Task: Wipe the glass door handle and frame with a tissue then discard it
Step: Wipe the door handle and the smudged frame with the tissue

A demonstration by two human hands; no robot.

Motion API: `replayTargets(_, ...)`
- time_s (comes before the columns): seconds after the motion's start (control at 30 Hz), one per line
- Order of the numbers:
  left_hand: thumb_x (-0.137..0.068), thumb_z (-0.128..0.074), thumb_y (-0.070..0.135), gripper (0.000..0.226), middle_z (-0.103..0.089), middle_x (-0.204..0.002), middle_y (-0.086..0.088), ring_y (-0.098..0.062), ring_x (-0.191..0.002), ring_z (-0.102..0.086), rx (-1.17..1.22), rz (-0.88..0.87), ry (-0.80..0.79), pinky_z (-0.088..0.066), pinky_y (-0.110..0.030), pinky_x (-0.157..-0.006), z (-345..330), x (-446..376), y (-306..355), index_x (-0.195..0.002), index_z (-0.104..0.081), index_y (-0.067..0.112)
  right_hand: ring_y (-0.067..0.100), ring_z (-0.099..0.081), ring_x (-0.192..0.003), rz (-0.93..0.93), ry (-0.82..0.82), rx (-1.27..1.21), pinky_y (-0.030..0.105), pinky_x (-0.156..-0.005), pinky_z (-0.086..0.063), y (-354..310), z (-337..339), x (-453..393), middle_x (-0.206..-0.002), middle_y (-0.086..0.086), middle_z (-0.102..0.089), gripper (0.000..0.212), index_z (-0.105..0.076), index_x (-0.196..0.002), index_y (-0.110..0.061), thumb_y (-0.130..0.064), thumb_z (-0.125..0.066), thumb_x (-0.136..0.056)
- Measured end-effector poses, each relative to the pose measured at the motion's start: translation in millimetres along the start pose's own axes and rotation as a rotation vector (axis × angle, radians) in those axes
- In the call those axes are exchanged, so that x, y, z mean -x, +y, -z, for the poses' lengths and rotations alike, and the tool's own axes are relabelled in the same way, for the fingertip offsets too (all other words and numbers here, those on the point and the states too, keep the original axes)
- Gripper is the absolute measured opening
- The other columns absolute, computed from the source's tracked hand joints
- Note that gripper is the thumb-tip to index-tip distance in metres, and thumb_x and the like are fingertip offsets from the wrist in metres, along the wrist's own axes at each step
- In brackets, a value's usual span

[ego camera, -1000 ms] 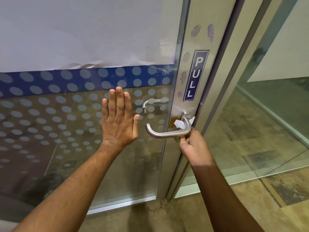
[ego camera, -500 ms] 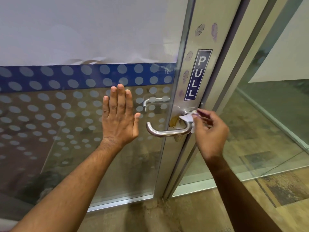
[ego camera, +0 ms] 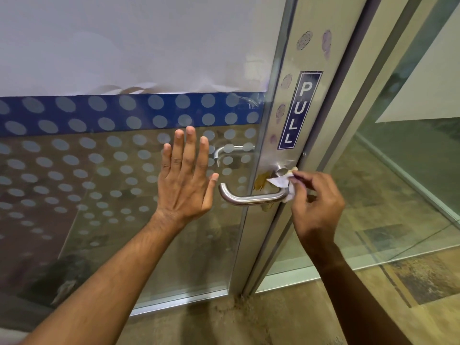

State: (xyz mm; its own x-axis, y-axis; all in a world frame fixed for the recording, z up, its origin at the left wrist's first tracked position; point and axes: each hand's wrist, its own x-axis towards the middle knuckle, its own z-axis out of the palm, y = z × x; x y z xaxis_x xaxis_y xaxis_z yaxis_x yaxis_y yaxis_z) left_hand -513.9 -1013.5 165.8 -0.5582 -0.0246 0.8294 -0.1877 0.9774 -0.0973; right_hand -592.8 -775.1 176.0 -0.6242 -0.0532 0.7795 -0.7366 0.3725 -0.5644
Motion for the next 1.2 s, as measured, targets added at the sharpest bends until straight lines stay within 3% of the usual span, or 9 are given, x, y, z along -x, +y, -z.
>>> replayTargets(0.3, -0.092, -0.05, 0.034, 0.095, 0.035, -0.158, -0.004, -0.021, -0.148, 0.027, -0.072, 0.033, 0.019, 0.014, -0.04, -0.122, -9, 0, 6, -0.153, 0.02, 0.012, 0.006, -0.063, -0.097, -0.077, 0.015, 0.116, 0.013, -0.088, -0.051, 9, -12, 47, -0.109, 0.005, -0.07, 0.036, -0.071, -0.114, -0.009, 0.004, -0.068, -0.08)
replayTargets(0.43, -0.092, -0.048, 0.035, 0.094, 0.035, -0.158, -0.005, -0.021, -0.148, 0.027, -0.089, 0.034, 0.019, 0.015, -0.04, -0.122, -10, 1, 6, -0.153, 0.02, 0.011, 0.011, -0.07, -0.089, -0.097, 0.114, 0.024, 0.028, -0.073, -0.06, 16, -16, 60, -0.103, 0.001, -0.071, 0.024, -0.07, -0.108, -0.005, -0.004, -0.065, -0.085)
replayTargets(0.57, -0.093, -0.046, 0.036, 0.094, 0.037, -0.157, -0.003, -0.02, -0.148, 0.028, -0.086, 0.037, 0.022, 0.016, -0.04, -0.122, -10, -1, 5, -0.152, 0.022, 0.012, 0.019, -0.066, -0.082, -0.068, 0.079, 0.024, 0.042, -0.057, -0.058, 22, -20, 87, -0.092, 0.011, -0.07, 0.011, -0.07, -0.093, 0.0, -0.007, -0.069, -0.085)
replayTargets(0.67, -0.093, -0.047, 0.036, 0.094, 0.037, -0.157, -0.003, -0.02, -0.147, 0.028, -0.086, 0.036, 0.027, 0.016, -0.039, -0.121, -11, 0, 5, -0.152, 0.022, 0.012, 0.024, -0.066, -0.092, -0.083, 0.04, 0.002, 0.042, -0.071, -0.06, 15, -33, 106, -0.098, 0.017, -0.068, 0.018, -0.071, -0.1, 0.006, -0.003, -0.07, -0.083)
replayTargets(0.73, -0.093, -0.046, 0.036, 0.093, 0.036, -0.157, -0.003, -0.02, -0.148, 0.028, -0.086, 0.034, 0.03, 0.016, -0.039, -0.121, -12, 0, 5, -0.152, 0.021, 0.012, 0.021, -0.061, -0.105, -0.044, 0.001, 0.032, 0.035, -0.084, -0.057, 7, -48, 114, -0.106, 0.021, -0.064, 0.028, -0.067, -0.111, 0.008, 0.004, -0.069, -0.083)
replayTargets(0.9, -0.095, -0.044, 0.039, 0.091, 0.036, -0.158, -0.004, -0.021, -0.148, 0.027, -0.092, 0.032, 0.025, 0.015, -0.04, -0.122, -12, 1, 3, -0.153, 0.021, 0.012, 0.03, -0.046, -0.122, 0.061, -0.13, 0.131, 0.031, -0.106, -0.04, -1, -76, 110, -0.125, 0.025, -0.049, 0.043, -0.052, -0.121, 0.003, -0.003, -0.068, -0.082)
replayTargets(0.97, -0.096, -0.041, 0.04, 0.088, 0.035, -0.158, -0.004, -0.021, -0.148, 0.027, -0.096, 0.025, 0.029, 0.015, -0.04, -0.122, -13, 1, 3, -0.153, 0.02, 0.012, 0.032, -0.037, -0.134, 0.106, -0.142, 0.147, 0.033, -0.115, -0.026, 3, -82, 105, -0.135, 0.026, -0.046, 0.043, -0.048, -0.121, 0.001, -0.006, -0.065, -0.082)
replayTargets(1.1, -0.097, -0.037, 0.04, 0.085, 0.035, -0.158, -0.004, -0.022, -0.148, 0.027, -0.101, 0.022, 0.034, 0.015, -0.04, -0.122, -13, 1, 4, -0.153, 0.02, 0.011, 0.038, -0.016, -0.147, 0.193, -0.201, 0.106, 0.05, -0.119, -0.017, 8, -88, 94, -0.156, 0.024, -0.019, 0.07, -0.025, -0.147, 0.001, -0.007, -0.057, -0.085)
replayTargets(1.2, -0.097, -0.036, 0.041, 0.085, 0.035, -0.158, -0.004, -0.021, -0.148, 0.027, -0.097, 0.021, 0.036, 0.015, -0.04, -0.121, -13, 1, 3, -0.153, 0.02, 0.011, 0.036, -0.007, -0.149, 0.218, -0.271, 0.151, 0.05, -0.121, -0.01, 12, -93, 85, -0.16, 0.017, -0.003, 0.084, -0.01, -0.151, 0.002, -0.015, -0.057, -0.083)
